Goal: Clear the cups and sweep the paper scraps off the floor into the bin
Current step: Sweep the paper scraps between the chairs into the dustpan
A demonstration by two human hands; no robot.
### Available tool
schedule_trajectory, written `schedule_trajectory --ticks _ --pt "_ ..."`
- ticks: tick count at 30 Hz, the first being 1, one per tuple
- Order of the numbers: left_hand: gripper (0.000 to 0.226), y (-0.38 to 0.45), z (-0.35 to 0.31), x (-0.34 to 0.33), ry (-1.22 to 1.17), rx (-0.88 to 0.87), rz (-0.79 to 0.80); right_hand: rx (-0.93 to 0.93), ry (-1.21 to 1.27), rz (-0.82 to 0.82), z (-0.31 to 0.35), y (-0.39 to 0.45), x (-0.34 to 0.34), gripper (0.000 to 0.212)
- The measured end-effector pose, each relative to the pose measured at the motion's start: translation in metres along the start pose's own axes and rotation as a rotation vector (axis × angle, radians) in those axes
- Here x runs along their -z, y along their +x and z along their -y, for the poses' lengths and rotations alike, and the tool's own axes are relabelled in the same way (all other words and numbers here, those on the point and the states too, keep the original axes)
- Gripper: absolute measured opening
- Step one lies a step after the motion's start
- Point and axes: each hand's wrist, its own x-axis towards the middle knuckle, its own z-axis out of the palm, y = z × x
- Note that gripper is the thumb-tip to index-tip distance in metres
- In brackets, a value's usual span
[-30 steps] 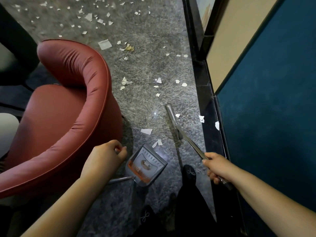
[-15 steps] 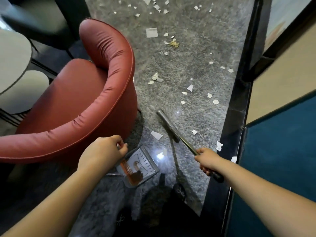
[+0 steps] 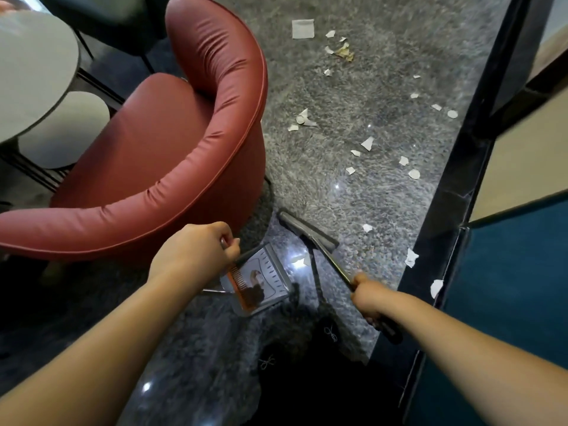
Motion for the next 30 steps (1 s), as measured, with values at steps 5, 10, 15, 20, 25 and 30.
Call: schedule_trajectory --ticks 5,10,15,20,25,30 --pt "0.015 0.005 0.009 0.001 -0.001 -0.017 -0.006 0.071 0.054 0.040 0.001 -0.027 -0.044 0.039" --pt "0.015 0.005 0.014 0.000 -0.023 -0.035 -0.038 0.143 0.330 0.131 0.008 -0.052 -0.090 0.037" --pt "0.019 -0.009 0.017 -0.002 -0.026 -0.039 -0.037 0.166 0.603 0.100 0.015 -0.091 -0.109 0.037" --pt "0.019 -0.030 0.024 0.003 -0.070 -0.061 -0.043 0.186 0.681 0.028 0.017 -0.118 -0.110 0.020" --pt "0.014 -0.039 0.014 0.012 -0.101 -0.125 -0.047 0.118 0.873 -0.094 -0.008 -0.140 -0.105 0.012" --pt "0.011 -0.029 -0.017 0.018 -0.128 -0.174 -0.103 0.078 1.037 -0.220 -0.047 -0.135 -0.093 0.015"
